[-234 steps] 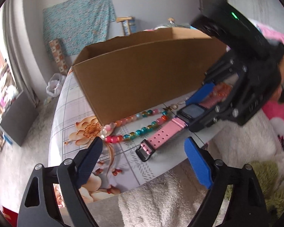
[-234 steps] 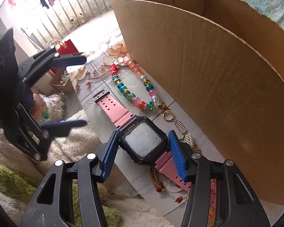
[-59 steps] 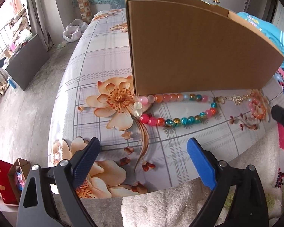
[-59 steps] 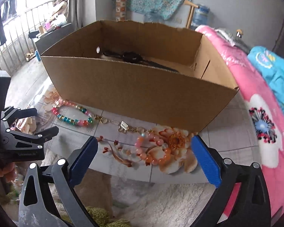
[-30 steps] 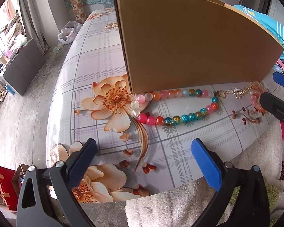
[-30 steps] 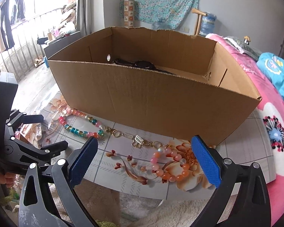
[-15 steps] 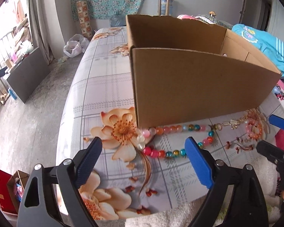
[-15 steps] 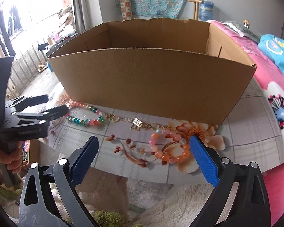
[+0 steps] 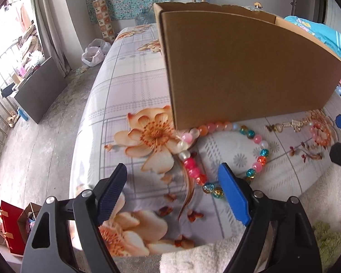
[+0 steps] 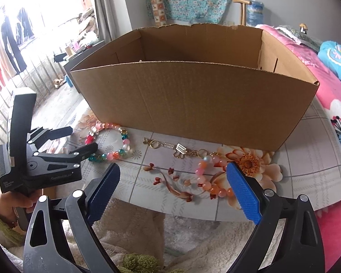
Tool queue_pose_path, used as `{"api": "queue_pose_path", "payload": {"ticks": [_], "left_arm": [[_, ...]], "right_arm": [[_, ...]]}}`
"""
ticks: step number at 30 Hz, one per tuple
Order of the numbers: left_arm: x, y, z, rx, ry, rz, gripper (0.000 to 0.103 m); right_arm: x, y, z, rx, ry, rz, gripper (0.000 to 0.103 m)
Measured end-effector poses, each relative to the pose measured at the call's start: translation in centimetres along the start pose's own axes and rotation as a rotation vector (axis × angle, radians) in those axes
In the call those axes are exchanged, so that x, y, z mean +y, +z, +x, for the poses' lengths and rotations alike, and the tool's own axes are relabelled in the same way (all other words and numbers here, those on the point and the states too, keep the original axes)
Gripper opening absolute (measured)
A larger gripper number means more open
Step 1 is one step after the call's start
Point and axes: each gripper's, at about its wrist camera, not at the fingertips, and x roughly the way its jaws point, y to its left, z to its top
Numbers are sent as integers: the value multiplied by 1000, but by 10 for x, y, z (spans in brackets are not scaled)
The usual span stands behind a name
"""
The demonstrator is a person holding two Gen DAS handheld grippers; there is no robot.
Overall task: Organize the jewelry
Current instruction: 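Move the right gripper back toward the multicolour bead bracelet, then grasp the multicolour bead bracelet with the right gripper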
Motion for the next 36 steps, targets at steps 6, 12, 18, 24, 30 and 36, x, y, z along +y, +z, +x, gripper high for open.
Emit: {"api": "queue_pose_path", "payload": {"ticks": [6, 12, 18, 24, 30, 36], "left_arm": [[7, -18, -10, -4, -1, -3, 76], [1, -12, -12, -27, -19, 9, 54], [4, -3, -5, -36, -43, 39, 38], [8, 4, 1, -44, -66, 44, 32], [13, 4, 1, -48, -85, 34, 27], [16, 2, 1, -52, -107, 22, 25]], "right_arm": [[6, 0, -1, -10, 29, -19, 88], [18, -1, 1, -8, 102, -38, 78], [38, 1, 14, 15, 187, -56, 62], [56, 11, 31, 35, 198, -96, 45], [69, 23, 51, 62, 174, -138, 31], [77, 27, 72, 107, 132, -169, 23]]}}
